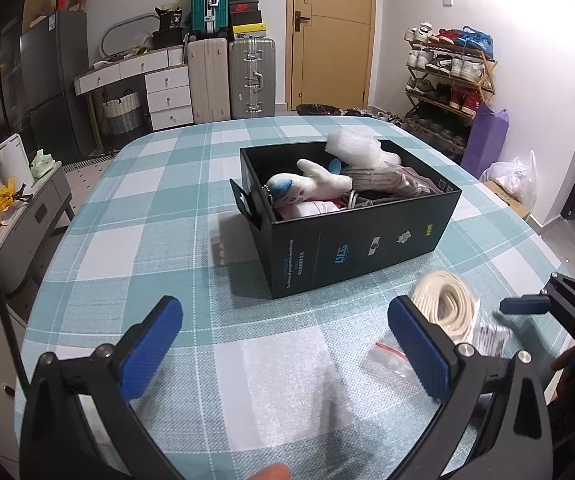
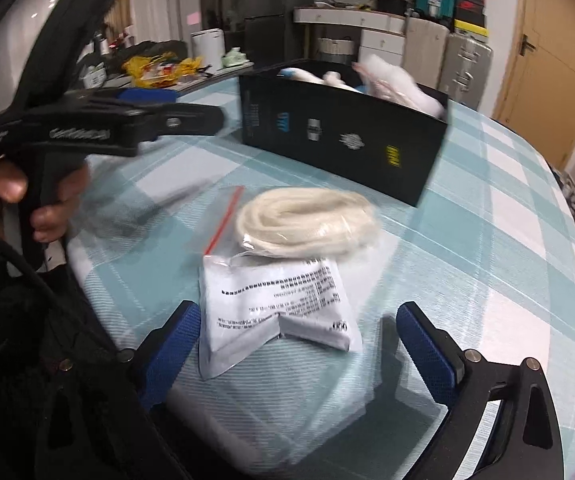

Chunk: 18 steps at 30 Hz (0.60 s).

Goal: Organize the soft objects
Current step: 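Move the right gripper back to the white printed packet on the table, then grasp the white printed packet with the right gripper and lift it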

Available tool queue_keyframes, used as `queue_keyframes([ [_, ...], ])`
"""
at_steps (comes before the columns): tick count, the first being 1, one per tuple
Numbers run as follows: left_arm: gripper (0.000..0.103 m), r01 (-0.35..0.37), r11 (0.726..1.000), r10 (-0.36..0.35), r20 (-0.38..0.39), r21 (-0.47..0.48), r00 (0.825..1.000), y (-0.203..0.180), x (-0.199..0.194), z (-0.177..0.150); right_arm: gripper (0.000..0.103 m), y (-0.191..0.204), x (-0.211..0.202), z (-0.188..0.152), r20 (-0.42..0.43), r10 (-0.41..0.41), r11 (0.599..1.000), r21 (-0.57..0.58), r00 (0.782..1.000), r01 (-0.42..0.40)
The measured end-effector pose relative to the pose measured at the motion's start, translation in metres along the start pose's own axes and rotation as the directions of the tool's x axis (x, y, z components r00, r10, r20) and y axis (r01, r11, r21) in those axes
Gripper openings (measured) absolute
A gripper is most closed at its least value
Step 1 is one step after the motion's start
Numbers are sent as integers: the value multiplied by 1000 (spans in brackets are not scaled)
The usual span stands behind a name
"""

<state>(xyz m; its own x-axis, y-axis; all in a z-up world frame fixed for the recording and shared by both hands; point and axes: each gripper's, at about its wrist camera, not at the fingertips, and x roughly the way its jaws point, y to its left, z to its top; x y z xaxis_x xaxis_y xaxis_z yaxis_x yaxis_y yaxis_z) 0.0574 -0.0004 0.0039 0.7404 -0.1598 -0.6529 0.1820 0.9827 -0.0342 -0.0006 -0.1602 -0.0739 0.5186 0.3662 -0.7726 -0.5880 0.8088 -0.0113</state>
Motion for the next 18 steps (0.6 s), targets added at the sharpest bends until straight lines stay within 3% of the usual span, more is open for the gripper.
queue_keyframes([
  [8,103,10,1000,-10,-8,16,1000,-6,2,1,96,-6,2,6,15,-17,1000,-2,1000,17],
  [16,103,20,999,-20,-17,32,1000,-12,5,3,62,-7,4,10,26,21,1000,-11,999,-21],
  [18,103,24,999,-23,-18,31,1000,-12,5,3,59,-8,2,8,31,17,1000,-7,999,-17],
])
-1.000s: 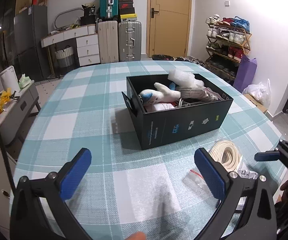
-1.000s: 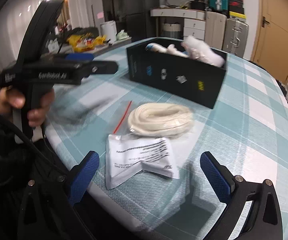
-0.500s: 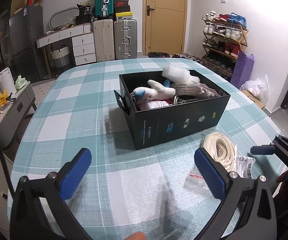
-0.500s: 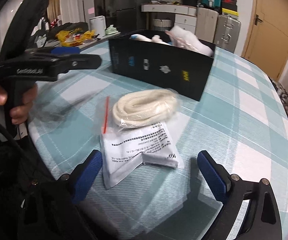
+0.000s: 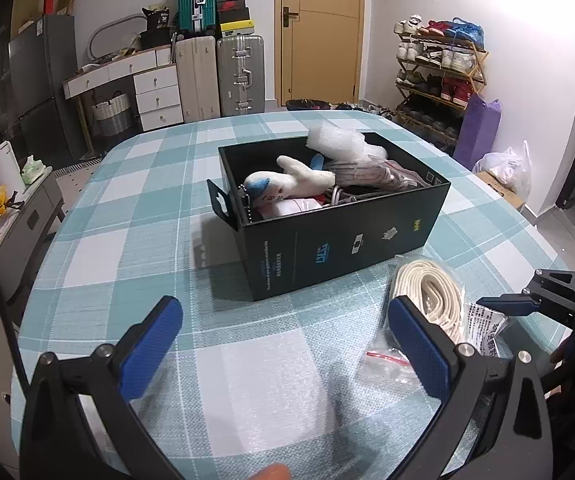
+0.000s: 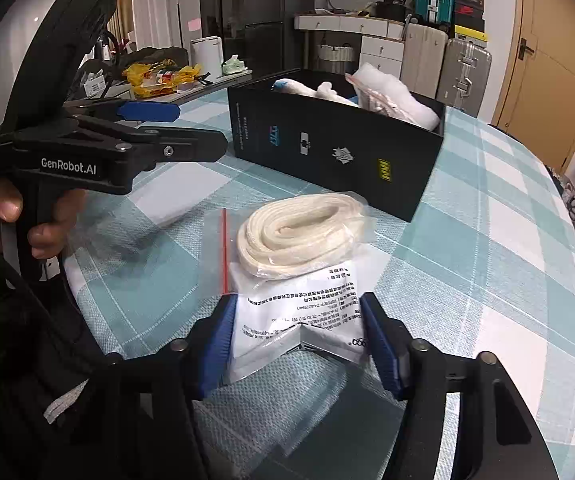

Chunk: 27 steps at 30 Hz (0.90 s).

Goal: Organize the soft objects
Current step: 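Grasp the white printed packet with the right gripper and lift it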

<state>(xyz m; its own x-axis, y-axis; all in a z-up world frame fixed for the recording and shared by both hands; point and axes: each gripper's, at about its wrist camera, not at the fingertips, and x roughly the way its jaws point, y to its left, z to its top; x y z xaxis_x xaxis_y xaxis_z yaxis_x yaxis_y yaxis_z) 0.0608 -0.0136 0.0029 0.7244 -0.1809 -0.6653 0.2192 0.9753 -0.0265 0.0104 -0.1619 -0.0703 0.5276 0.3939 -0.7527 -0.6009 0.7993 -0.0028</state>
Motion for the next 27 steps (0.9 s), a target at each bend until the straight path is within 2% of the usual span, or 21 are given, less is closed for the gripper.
queue_keyframes([
  [6,103,8,1000,-8,-7,0,1000,-4,2,1,48,-5,-13,-6,31,20,999,39,999,-22],
  [11,103,22,1000,-22,-13,4,1000,-8,3,2,47,-13,-24,-16,52,7,997,82,999,-11],
  [15,103,45,999,-45,-25,14,999,-14,5,4,47,-23,-40,-22,109,-17,991,133,994,3],
  [22,103,98,995,-97,-40,27,995,-23,6,7,47,-33,-68,-18,234,-64,983,180,970,21],
  [27,103,101,995,-100,-39,25,994,-27,4,11,47,-43,-85,-7,305,-108,974,223,946,39],
])
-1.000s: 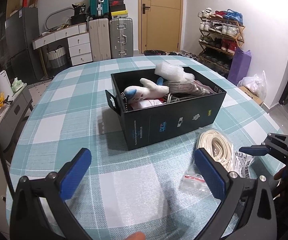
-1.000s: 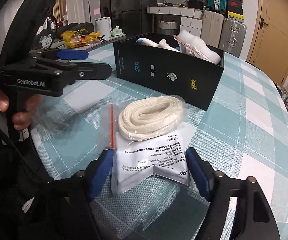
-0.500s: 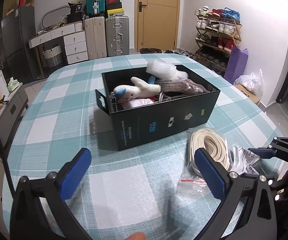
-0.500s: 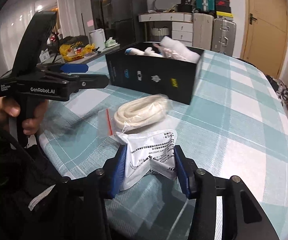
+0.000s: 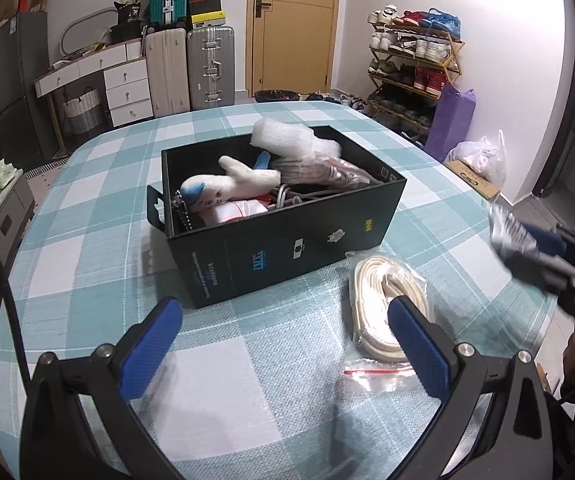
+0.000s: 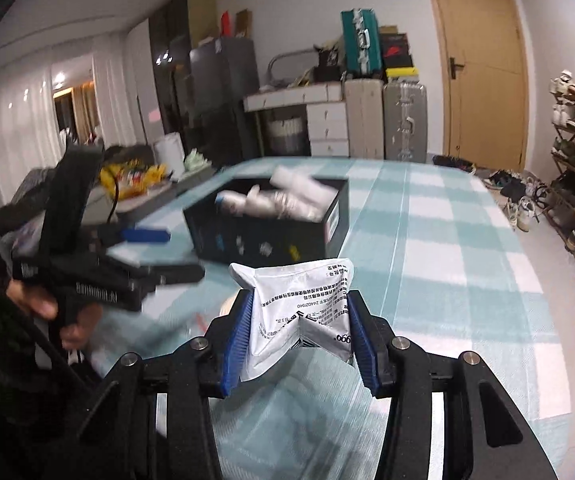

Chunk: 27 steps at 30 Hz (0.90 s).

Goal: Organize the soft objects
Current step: 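Grasp the white printed packet with the right gripper and lift it, then carry the packet toward the box with the right gripper while the left grasps the rope bag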

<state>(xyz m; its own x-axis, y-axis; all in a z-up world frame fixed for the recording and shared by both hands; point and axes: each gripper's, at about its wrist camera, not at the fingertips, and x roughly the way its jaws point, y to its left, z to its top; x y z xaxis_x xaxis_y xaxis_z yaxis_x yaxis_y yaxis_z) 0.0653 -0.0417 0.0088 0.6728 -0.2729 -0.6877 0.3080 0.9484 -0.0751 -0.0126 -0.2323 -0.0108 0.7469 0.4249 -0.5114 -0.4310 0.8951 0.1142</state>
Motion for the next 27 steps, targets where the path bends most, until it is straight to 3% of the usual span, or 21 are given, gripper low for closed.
queue_keyframes([
  [6,103,-1,1000,2,52,-19,999,1,-17,12,47,-15,-12,31,105,-24,997,79,994,16],
  [10,103,-14,1000,13,68,12,998,-8,-18,15,47,-24,-16,44,130,-30,994,108,991,16],
  [23,102,27,992,-20,-57,122,998,-58,32,1,47,-35,-6,35,81,-42,991,129,996,31],
  [27,84,42,988,-25,-112,150,993,-68,47,-1,47,-37,-2,32,68,-46,990,135,997,37],
])
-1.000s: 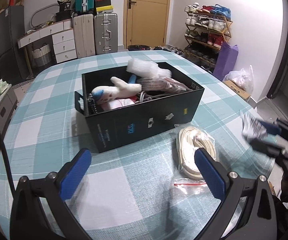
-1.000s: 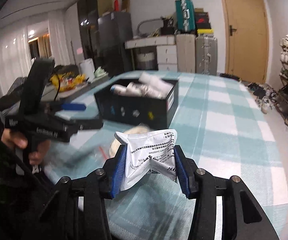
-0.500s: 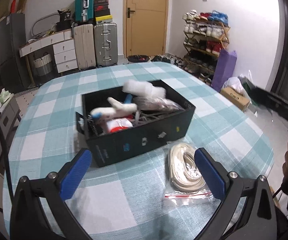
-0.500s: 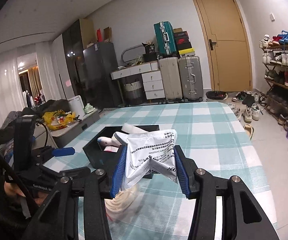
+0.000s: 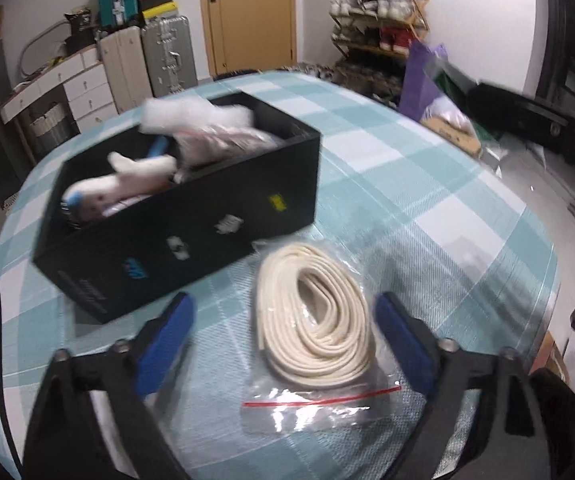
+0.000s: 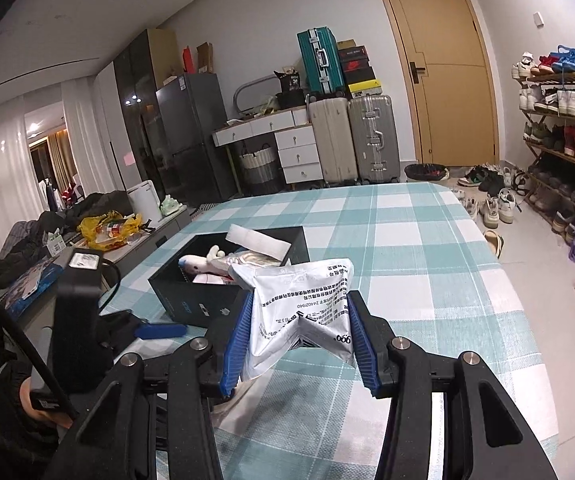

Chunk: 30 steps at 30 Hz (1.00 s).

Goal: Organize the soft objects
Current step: 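Carry the packet toward the box with the right gripper while the left grasps the rope bag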

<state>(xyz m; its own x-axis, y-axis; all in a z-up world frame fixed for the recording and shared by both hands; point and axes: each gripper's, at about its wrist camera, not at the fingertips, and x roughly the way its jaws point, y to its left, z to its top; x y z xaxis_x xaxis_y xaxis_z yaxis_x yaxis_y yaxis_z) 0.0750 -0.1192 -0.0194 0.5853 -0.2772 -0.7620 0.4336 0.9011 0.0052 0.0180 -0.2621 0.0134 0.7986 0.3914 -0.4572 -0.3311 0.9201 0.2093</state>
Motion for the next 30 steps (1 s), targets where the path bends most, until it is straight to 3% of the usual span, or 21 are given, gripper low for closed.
queue_keyframes([
  [1,82,6,1000,-6,-11,6,1000,-2,3,-1,47,-1,1,0,-3,0,1000,2,1000,0],
  [6,47,57,998,-56,-26,35,998,-9,5,-3,47,-4,3,-1,-7,-7,1000,6,1000,7],
  [9,36,69,997,-69,-13,29,998,-6,-1,-3,47,-3,3,-2,-9,-5,1000,7,1000,5],
  [21,34,89,995,-84,98,-49,992,25,-47,-11,47,11,10,1,-12,25,1000,-18,1000,-25],
  [30,34,61,989,-30,217,-138,976,71,-95,-5,47,32,21,9,-21,73,995,-62,997,-74],
])
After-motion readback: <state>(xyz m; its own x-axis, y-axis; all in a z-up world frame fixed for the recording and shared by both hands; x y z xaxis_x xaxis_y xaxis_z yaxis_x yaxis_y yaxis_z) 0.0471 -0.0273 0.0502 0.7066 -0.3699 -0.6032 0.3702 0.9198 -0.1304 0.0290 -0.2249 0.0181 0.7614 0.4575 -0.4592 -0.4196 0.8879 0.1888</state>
